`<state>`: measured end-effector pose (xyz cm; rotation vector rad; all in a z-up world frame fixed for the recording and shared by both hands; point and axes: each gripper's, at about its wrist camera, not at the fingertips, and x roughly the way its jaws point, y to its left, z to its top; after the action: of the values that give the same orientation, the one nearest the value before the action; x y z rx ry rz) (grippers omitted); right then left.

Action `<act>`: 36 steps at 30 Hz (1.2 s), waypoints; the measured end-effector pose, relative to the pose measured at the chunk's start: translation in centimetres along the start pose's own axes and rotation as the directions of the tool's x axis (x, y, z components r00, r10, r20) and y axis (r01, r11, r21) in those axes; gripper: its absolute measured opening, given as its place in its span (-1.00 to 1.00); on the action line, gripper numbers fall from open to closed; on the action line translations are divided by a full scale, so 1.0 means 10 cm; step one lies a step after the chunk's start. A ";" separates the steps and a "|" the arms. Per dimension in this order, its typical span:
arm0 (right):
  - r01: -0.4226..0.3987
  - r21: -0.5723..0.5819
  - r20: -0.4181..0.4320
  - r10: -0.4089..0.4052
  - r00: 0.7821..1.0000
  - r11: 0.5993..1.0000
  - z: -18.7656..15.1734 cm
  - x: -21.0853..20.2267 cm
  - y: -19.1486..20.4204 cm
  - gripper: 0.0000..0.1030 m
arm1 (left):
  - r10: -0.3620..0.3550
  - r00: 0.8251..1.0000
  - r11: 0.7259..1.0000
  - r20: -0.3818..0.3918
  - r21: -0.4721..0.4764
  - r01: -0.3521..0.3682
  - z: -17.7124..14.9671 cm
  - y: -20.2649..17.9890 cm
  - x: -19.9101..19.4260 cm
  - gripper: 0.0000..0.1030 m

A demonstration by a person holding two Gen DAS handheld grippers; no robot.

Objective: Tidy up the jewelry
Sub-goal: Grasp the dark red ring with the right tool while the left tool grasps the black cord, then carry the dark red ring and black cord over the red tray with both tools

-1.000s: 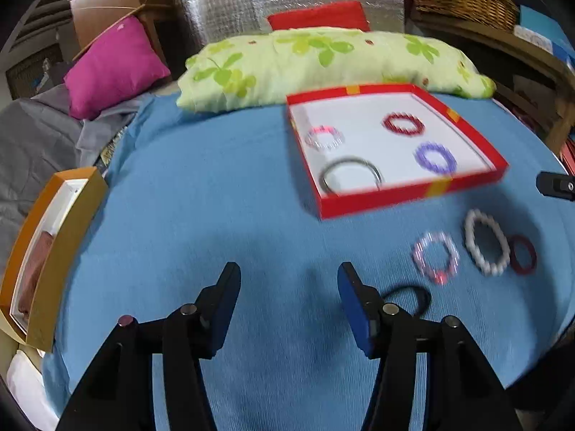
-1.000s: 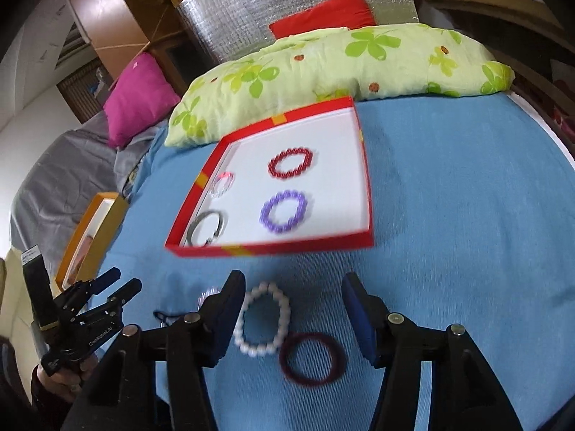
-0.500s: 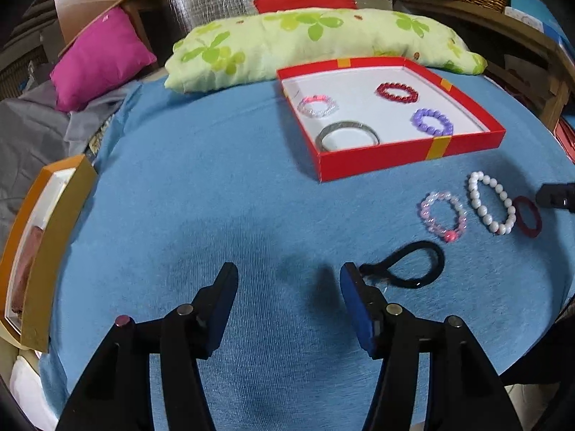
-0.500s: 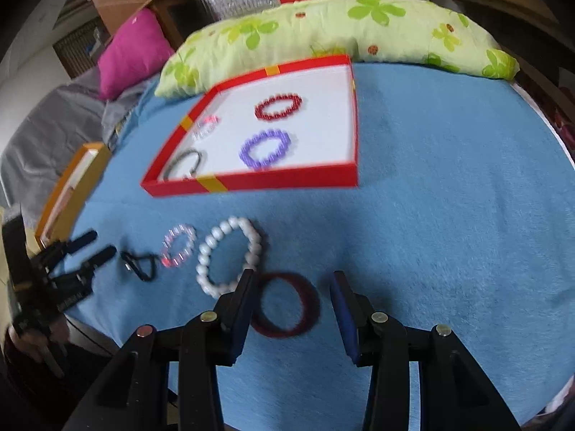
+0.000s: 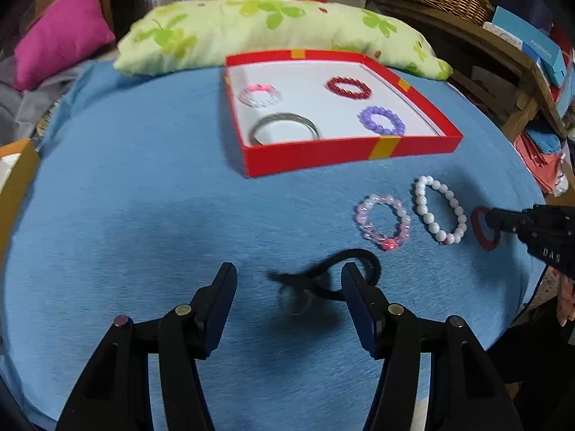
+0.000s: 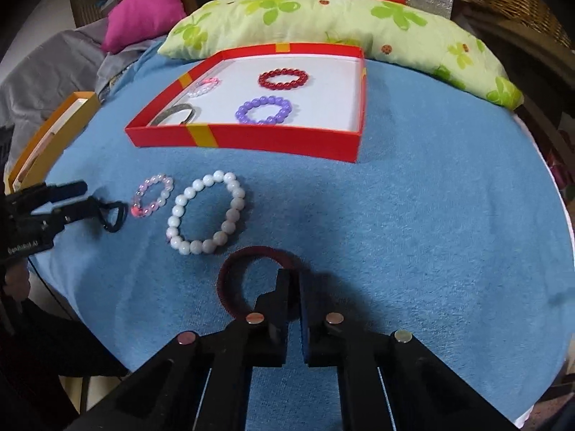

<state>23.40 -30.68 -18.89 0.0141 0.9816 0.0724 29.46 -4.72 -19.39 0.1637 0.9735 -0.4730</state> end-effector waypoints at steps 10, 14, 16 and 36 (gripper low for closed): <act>-0.054 0.174 0.080 0.040 0.996 0.983 0.17 -0.13 -0.28 -0.89 | -0.046 0.999 0.999 0.027 0.006 0.046 0.05 -0.04 0.02 -0.80; -0.110 0.207 0.105 0.089 0.990 0.972 0.21 -0.17 -0.30 -0.89 | -0.056 0.997 0.998 0.053 0.014 0.055 0.08 -0.03 -0.05 -0.82; -0.118 0.206 0.112 0.096 0.989 0.971 0.23 -0.17 -0.28 -0.89 | -0.054 0.997 0.998 0.059 0.015 0.053 0.09 -0.01 -0.07 -0.82; -0.110 0.205 0.080 0.095 0.992 0.973 0.22 -0.06 -0.25 -0.89 | -0.046 0.999 0.998 0.021 0.041 0.045 -0.04 0.07 -0.01 -0.43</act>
<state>25.00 -33.15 -17.30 0.2596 0.9151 0.0627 29.40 -3.93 -19.62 0.1733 0.9484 -0.5353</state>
